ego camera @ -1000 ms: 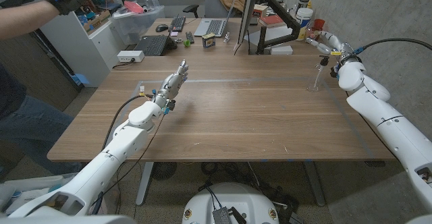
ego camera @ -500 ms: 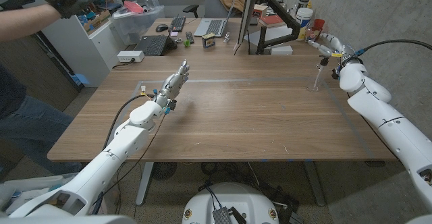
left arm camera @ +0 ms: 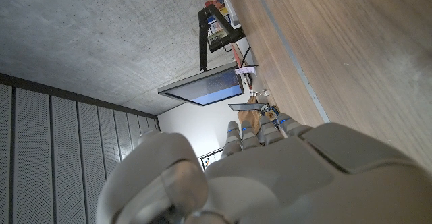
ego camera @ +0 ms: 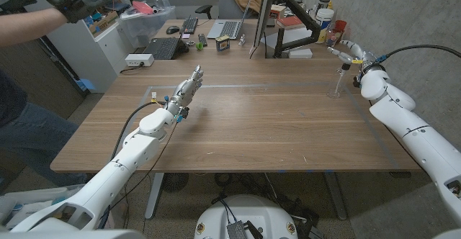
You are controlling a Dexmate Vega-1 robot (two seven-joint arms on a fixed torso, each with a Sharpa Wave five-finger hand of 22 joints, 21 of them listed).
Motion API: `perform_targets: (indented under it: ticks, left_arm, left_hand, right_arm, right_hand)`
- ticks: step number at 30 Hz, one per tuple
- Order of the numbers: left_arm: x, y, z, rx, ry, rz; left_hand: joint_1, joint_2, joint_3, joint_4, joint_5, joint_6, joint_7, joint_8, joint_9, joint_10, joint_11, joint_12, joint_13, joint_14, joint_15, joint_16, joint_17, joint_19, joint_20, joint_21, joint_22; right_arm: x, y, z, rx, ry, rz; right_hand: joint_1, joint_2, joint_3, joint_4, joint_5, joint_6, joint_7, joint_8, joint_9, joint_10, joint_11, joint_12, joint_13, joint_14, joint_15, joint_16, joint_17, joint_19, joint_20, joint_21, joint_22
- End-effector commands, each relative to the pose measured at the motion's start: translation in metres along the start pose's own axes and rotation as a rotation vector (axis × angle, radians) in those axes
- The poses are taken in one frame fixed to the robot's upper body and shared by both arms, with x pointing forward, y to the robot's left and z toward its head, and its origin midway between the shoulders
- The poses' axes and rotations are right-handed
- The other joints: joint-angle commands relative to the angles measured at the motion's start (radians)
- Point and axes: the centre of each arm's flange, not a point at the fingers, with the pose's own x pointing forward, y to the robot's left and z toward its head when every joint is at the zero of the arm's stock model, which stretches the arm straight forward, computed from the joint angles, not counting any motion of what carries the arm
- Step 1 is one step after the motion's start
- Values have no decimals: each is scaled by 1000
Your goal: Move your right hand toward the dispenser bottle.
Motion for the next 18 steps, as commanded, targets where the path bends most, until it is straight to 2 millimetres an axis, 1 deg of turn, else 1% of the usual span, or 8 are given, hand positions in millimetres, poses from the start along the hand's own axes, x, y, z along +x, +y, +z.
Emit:
perform_targets:
  ticks: [1,18]
  left_arm:
    - [-3,-1,-2,-1,5,0]
    - [-4,-2,-2,1,9,-2]
  left_hand:
    - [11,-1,-11,0,6,3,-2,6,3,8,0,1,5,1,-3,4,1,4,-1,-1,5]
    - [14,1,-14,1,7,8,-9,7,3,6,2,-1,5,0,-1,4,1,6,-2,-3,5]
  right_arm:
    - [0,4,-4,-8,14,10]
    - [4,10,-2,-20,8,28]
  right_hand:
    - [-1,3,-2,0,4,3,-2,2,3,4,1,6,3,2,0,8,3,2,9,-2,5]
    - [-2,4,-4,-1,5,3,-2,2,3,6,-1,7,3,10,-4,10,3,9,11,-5,5]
